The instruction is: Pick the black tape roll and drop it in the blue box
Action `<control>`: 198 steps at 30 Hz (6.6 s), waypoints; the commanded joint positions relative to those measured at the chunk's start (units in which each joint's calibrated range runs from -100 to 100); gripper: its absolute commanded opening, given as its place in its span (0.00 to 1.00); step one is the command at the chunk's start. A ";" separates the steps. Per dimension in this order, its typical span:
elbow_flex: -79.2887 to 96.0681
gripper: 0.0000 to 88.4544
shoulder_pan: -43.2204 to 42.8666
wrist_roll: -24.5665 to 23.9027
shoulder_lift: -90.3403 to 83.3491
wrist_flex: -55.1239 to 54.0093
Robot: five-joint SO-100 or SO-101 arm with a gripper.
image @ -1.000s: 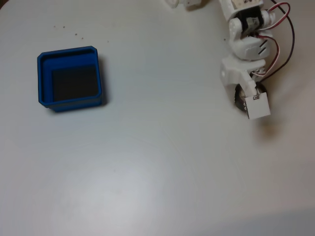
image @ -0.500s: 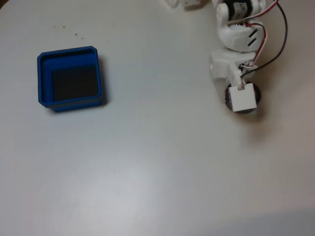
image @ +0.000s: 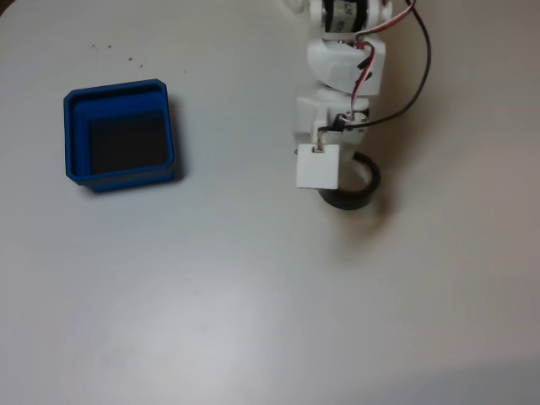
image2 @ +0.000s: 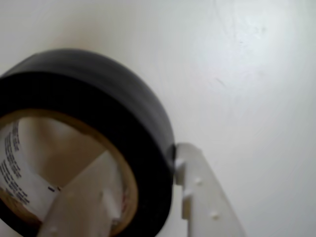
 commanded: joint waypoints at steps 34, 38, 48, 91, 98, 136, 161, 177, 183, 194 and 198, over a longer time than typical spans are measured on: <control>-8.28 0.00 42.26 0.24 -4.34 -0.72; -8.10 0.00 45.39 0.24 -4.01 -0.72; -8.19 0.00 49.49 0.24 2.35 -0.72; -8.19 0.01 51.25 0.33 11.88 -5.42; -8.19 0.01 51.15 0.33 11.88 -5.42; -8.19 0.14 49.78 0.42 11.63 -5.42; -8.28 0.01 36.59 0.42 4.86 -8.81; -8.28 0.01 11.39 0.42 -4.26 -8.81; -8.28 0.01 4.74 0.42 -4.26 -8.81; -8.01 0.01 -3.08 0.42 -4.26 -8.81; -7.65 0.01 -3.95 0.42 -4.34 -8.72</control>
